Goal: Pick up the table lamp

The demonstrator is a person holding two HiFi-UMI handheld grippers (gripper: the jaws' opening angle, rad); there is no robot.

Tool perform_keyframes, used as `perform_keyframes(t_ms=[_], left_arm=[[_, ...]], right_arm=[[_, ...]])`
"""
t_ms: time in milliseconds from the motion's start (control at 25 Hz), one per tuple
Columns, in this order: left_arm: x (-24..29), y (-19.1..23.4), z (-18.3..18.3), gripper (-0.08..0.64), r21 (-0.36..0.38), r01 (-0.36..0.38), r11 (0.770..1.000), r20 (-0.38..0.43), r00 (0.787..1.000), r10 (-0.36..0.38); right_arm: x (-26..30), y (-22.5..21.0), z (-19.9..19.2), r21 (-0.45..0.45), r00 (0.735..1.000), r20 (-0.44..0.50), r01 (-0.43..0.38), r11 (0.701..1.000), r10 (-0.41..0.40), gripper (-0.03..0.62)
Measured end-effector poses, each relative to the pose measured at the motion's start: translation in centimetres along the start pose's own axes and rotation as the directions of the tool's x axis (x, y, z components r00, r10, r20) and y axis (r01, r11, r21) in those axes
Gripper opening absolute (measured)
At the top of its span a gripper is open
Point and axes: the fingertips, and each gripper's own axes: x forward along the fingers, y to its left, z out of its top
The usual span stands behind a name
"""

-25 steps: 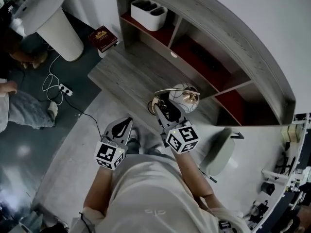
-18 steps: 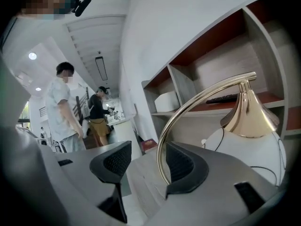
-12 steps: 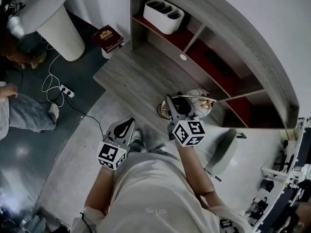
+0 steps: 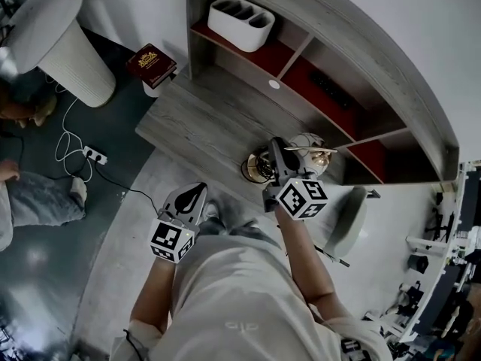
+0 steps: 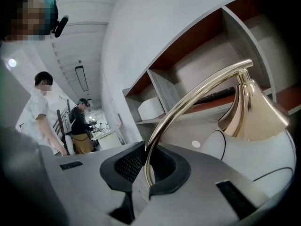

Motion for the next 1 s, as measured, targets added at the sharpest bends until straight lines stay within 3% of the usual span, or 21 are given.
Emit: perform_keyframes(t_ms=[400, 1000], left_arm=[[5.2, -1.9, -2.1, 0.015, 0.008, 0.144, 0.990, -0.066, 0.988, -0.143], [18.9, -9.6, -6.3, 0.020, 0.006, 0.332, 0.943, -0.200, 0.924, -0.325]], right_arm=[[-2.2, -2.8, 2.3, 0.090, 0.997, 0.076, 0.026, 0.996, -0.033, 0.054], [-8.6, -10.1, 5.5, 0.252, 0.982, 0.178, 0.009, 0.968, -0.056, 0.054]])
